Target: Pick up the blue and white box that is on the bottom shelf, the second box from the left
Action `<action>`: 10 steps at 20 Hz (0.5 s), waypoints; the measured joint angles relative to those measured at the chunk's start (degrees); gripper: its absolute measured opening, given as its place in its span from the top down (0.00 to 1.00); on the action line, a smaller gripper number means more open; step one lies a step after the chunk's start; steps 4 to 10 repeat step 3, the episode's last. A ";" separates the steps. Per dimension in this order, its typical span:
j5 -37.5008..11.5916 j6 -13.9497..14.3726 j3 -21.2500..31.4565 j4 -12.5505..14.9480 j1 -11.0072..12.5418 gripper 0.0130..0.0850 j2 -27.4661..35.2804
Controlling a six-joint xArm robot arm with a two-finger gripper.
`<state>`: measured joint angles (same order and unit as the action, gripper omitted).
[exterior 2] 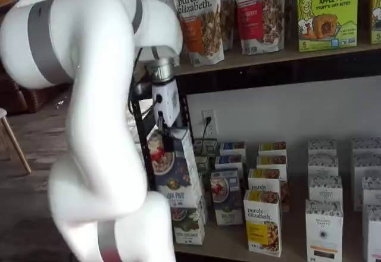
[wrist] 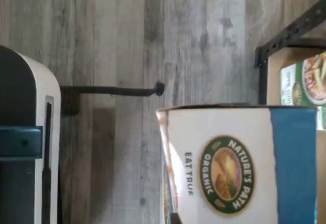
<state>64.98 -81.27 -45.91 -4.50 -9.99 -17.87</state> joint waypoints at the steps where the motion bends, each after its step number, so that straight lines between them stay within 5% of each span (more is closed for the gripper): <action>1: 1.90 -0.29 -1.51 -0.35 0.27 0.56 -0.49; 10: 5.05 -0.51 -4.19 -0.62 0.63 0.56 -1.19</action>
